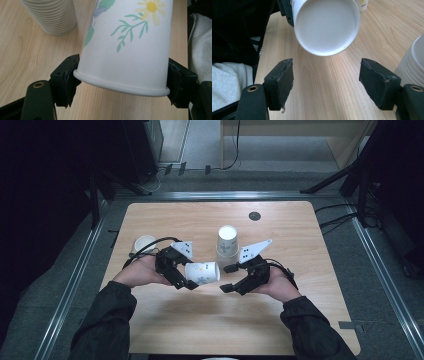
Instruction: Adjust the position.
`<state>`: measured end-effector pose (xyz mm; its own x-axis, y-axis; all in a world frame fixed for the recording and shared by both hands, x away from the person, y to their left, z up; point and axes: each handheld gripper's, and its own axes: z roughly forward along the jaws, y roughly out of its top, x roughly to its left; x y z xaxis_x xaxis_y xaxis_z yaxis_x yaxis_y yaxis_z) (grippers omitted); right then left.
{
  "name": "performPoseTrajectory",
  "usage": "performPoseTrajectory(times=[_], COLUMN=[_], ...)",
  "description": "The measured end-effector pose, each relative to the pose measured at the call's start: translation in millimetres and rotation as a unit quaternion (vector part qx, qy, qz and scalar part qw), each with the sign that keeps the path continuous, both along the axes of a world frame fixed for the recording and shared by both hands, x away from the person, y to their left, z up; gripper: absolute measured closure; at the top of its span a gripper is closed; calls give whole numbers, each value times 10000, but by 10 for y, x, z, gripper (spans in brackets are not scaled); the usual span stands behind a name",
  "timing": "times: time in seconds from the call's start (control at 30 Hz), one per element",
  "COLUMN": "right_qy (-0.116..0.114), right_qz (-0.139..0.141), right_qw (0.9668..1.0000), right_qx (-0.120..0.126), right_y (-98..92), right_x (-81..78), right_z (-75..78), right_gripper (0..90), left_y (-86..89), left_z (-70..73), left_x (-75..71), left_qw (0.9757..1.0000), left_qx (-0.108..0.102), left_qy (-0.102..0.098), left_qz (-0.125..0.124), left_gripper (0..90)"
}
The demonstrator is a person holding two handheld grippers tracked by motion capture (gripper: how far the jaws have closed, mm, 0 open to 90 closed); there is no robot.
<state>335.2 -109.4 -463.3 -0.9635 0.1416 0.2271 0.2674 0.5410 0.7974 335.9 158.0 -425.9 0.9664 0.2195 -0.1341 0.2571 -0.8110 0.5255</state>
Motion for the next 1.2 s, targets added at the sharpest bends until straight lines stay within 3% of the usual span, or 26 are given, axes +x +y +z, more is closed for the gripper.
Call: performPoseTrajectory(times=[0.2,0.23,0.5,1.2], right_qy=[-59,-67,-45,-44], right_qz=[-53,-64,-102,128], right_qw=[10000,9999,9998,9993], right_qx=[-47,-58,-154,-350], right_y=[7,7,24,238], right_x=[9,15,32,5], right_z=[-3,-7,-46,-187], right_gripper=[272,272,273,270], left_y=[-117,-133,-275,-382], left_z=[-18,-27,-156,-235], left_x=[38,43,25,-4], left_qw=[9989,9985,9956,9947], left_qx=[469,542,915,982], left_qy=[-28,61,37,122], left_qz=[-74,-91,-204,-281], left_gripper=[238,238,238,239])
